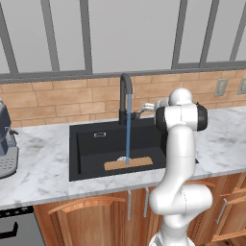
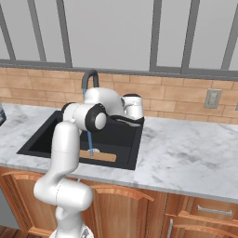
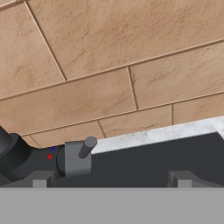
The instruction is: Turn on the sink faucet with hot water and rinse the cutting board for ten seconds, then turn off the faucet. Push the cutting board to reach the water if necessary.
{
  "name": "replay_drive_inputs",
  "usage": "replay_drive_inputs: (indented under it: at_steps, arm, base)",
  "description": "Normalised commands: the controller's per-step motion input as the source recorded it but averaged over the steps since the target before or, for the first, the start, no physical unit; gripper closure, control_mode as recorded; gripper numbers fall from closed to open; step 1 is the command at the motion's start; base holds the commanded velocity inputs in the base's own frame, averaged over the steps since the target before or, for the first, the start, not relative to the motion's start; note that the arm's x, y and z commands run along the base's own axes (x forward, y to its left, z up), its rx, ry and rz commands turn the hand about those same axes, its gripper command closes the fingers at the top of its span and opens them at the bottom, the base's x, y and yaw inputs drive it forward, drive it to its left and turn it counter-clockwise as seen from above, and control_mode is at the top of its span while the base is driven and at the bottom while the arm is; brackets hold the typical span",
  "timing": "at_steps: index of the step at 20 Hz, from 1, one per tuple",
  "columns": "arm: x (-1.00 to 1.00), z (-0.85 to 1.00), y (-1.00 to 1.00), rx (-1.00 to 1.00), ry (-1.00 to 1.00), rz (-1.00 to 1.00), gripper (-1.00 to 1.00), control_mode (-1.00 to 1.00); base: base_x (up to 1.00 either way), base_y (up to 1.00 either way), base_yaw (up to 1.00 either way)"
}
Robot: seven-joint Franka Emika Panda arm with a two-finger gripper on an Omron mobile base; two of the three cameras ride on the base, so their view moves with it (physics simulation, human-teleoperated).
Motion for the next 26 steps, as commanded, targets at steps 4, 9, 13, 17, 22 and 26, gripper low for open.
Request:
replay_drive_inputs:
  at_steps: [4, 9, 13, 17, 22, 26]
  arm:
    - [0.00, 0.00, 0.00, 0.00, 0.00, 0.00, -1.00, -1.00]
    - [0.00, 0.00, 0.00, 0.00, 0.00, 0.00, -1.00, -1.00]
    - [0.00, 0.00, 0.00, 0.00, 0.00, 0.00, -1.00, -1.00]
    - [0.00, 0.00, 0.00, 0.00, 0.00, 0.00, -1.00, -1.00]
    - [0.00, 0.00, 0.00, 0.00, 0.00, 0.00, -1.00, -1.00]
    - [0.00, 0.00, 0.00, 0.00, 0.00, 0.00, -1.00, -1.00]
  base:
    - [0.00, 0.00, 0.00]
    - [0.00, 0.00, 0.00]
    - [0.00, 0.00, 0.00]
    - [0.00, 0.00, 0.00]
    - [0.00, 0.00, 0.00]
    - [0.00, 0.00, 0.00]
